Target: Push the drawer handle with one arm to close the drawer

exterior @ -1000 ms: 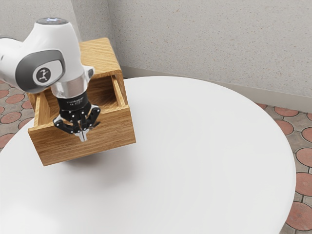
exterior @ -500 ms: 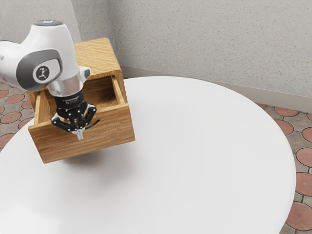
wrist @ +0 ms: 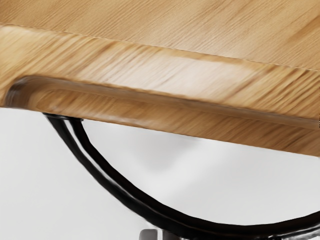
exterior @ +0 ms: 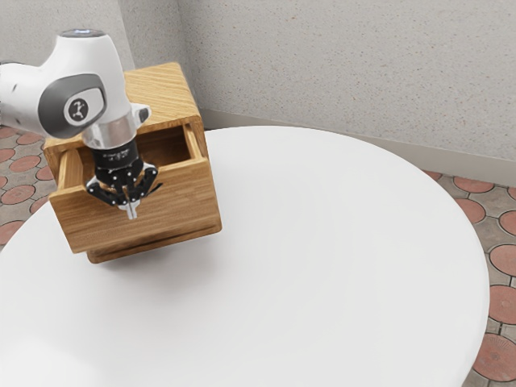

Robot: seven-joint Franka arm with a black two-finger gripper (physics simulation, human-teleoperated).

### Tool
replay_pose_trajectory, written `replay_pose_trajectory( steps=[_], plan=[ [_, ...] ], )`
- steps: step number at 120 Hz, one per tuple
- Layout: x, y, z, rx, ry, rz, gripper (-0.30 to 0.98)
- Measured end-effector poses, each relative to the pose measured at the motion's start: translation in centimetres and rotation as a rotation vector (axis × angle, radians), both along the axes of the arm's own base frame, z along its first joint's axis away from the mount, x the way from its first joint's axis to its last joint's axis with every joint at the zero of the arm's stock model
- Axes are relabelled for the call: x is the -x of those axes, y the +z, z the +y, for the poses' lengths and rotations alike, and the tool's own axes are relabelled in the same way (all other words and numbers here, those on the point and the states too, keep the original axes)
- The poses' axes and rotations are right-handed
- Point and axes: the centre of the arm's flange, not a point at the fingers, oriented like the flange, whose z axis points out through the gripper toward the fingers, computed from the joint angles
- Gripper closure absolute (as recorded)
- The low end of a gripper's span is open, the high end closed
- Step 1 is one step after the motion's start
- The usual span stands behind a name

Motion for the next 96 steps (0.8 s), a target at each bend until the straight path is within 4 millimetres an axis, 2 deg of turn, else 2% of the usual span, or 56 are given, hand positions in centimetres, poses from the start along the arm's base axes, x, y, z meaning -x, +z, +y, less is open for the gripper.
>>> replay_pose_trajectory(
  steps=[24, 37, 70, 96],
  plan=[
    [-1.1, 0.1, 0.2, 0.003, -0.032, 0.002, 0.79],
    [-1.5, -0.1, 1.2, 0.005, -0.031, 0.007, 0.79],
    [-2.4, 1.3, 2.2, 0.006, -0.05, -0.018, 0.79],
    [-3.6, 1.4, 3.1, 0.008, -0.062, -0.018, 0.79]
  ],
)
